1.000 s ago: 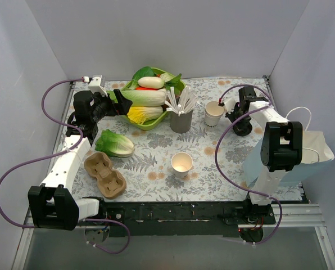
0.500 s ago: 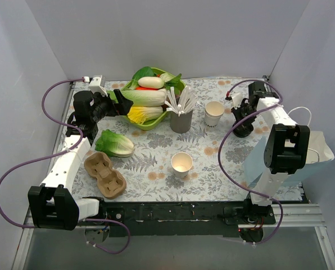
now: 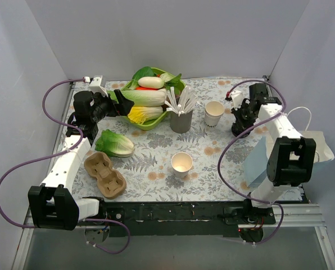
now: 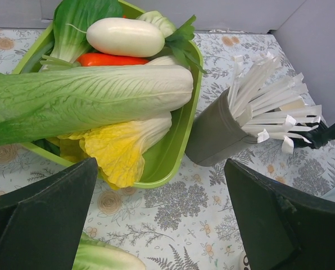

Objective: Pack the takeout coffee

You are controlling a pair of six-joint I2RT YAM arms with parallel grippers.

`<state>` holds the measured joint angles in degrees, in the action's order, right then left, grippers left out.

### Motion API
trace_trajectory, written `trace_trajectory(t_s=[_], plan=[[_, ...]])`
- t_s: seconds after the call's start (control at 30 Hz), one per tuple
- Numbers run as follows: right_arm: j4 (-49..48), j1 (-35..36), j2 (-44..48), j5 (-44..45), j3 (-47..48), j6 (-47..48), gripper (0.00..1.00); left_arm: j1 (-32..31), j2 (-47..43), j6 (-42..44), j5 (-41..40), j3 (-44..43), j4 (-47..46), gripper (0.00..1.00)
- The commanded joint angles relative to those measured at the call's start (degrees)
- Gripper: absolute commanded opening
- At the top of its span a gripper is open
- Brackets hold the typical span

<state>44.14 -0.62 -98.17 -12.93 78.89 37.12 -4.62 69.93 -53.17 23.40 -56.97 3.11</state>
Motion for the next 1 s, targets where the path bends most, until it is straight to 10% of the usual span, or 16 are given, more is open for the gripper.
trace_trajectory(t_s=[0.0, 0.7, 0.97], plan=[[-12.9, 5.6, 10.3, 12.5, -9.6, 1.3, 0.01, -0.1, -1.0, -0.5, 0.9, 0.7, -1.3, 0.98], [-11.0, 8.2, 9.2, 16.4, -12.8, -0.7, 0.01, -0.1, -0.6, -0.9, 1.4, 1.0, -1.7, 0.98], [-8.3, 8.1, 4.7, 14.1, -6.0, -5.2, 0.18, -0.1, -0.8, -0.9, 1.3, 1.3, -1.8, 0.98]])
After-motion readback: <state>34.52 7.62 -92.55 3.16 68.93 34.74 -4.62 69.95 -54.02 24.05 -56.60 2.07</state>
